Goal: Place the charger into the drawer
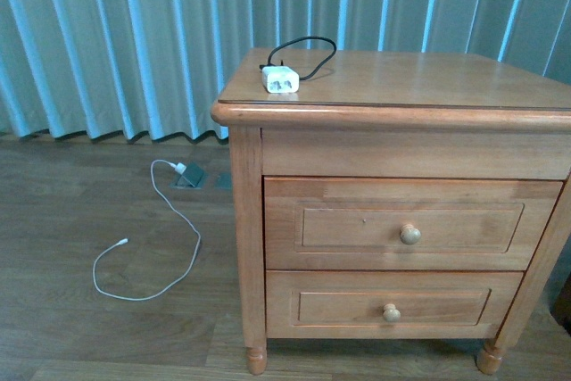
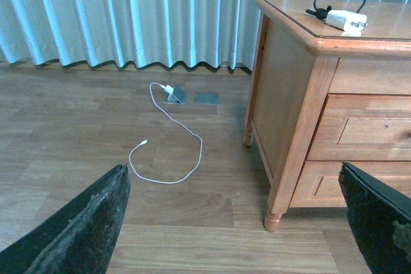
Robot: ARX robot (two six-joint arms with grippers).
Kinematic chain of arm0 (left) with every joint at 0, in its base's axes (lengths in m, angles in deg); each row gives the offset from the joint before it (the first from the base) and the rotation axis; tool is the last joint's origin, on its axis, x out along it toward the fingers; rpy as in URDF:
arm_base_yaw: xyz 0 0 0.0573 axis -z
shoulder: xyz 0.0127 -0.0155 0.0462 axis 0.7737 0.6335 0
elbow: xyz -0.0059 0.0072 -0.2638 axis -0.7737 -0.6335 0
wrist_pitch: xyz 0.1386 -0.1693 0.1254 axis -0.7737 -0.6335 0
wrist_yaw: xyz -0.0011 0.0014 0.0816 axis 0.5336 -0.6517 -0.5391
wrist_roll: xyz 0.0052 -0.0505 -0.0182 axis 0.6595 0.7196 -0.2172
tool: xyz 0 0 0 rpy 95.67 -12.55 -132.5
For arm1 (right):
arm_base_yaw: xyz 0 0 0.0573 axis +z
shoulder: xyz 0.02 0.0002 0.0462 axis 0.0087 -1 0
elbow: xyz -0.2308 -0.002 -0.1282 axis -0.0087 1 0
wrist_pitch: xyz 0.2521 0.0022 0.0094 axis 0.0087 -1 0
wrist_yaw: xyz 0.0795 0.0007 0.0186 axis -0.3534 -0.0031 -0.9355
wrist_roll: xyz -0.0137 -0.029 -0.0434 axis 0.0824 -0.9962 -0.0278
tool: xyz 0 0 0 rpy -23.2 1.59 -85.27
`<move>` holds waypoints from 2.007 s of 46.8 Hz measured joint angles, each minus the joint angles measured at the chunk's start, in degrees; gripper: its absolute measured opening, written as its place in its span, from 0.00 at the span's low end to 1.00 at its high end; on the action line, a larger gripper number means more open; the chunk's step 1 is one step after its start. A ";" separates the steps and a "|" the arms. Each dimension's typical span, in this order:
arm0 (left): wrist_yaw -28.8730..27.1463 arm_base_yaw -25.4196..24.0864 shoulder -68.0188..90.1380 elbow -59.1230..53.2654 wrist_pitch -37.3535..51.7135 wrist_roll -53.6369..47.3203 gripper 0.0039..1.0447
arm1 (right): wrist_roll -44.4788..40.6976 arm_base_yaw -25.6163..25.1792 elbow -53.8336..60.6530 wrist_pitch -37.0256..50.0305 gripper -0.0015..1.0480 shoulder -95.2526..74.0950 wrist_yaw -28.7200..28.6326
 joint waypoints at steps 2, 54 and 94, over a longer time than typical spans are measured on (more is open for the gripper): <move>0.00 0.00 0.00 0.00 0.00 0.00 0.94 | 0.00 0.00 0.00 0.00 0.92 0.00 -0.02; 0.00 0.00 0.00 0.00 0.00 0.00 0.94 | -9.70 14.91 -25.00 37.68 0.92 -77.88 -1.99; 0.00 0.00 0.00 0.00 0.00 0.00 0.94 | -9.70 14.62 -59.28 47.17 0.92 -129.17 7.61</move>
